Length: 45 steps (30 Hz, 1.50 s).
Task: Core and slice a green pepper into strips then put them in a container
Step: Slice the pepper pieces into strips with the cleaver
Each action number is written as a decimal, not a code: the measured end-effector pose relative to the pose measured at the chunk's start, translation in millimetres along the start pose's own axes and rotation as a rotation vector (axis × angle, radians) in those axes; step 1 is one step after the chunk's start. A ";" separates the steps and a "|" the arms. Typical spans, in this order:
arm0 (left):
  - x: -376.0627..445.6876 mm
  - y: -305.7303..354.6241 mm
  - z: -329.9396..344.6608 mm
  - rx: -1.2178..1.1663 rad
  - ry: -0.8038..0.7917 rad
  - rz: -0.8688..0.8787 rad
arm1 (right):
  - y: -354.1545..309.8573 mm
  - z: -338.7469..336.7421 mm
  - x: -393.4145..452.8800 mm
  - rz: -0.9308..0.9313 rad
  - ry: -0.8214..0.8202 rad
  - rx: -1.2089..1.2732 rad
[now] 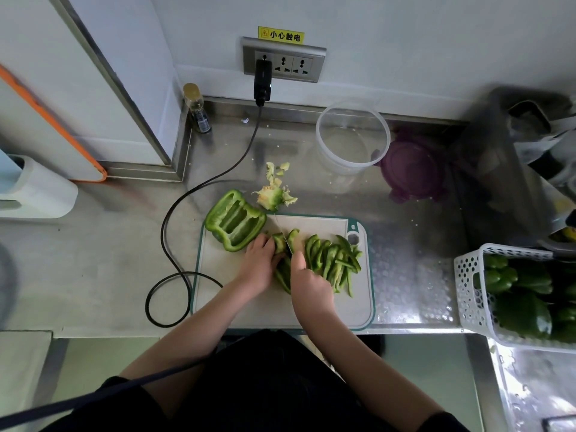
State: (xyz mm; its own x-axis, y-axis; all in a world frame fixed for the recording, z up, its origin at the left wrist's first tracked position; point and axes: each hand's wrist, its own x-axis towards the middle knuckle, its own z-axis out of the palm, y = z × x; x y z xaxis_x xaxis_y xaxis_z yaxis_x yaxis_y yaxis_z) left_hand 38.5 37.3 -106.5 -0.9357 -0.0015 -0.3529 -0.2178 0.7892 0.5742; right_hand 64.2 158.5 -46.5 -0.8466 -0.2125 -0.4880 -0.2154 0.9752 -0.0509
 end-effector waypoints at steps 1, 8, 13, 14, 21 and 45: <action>0.4 -0.6 -0.1 -0.002 -0.003 -0.001 | 0.9 -0.6 0.6 -0.001 0.003 0.003; 1.3 1.0 -2.8 0.036 -0.014 0.040 | 13.7 -6.1 6.0 0.037 0.002 0.132; 0.8 2.6 -6.1 0.068 -0.035 0.046 | 13.5 -7.8 3.0 0.017 0.036 0.104; 0.1 3.2 -6.0 0.072 -0.028 0.051 | 12.3 -7.1 2.0 0.008 0.039 0.092; -9.2 5.5 -1.7 0.106 0.042 0.048 | 12.3 -13.3 1.1 -0.049 0.024 0.074; -9.4 13.4 5.5 -0.040 0.036 -0.031 | 20.5 1.1 8.9 0.003 0.026 0.162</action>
State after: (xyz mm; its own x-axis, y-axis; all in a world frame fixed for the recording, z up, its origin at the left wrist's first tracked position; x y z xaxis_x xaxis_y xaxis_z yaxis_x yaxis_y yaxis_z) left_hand 46.0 51.3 -99.6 -0.9375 -0.0485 -0.3446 -0.2573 0.7633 0.5926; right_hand 52.8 176.7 -52.8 -0.8600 -0.2089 -0.4656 -0.1334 0.9727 -0.1899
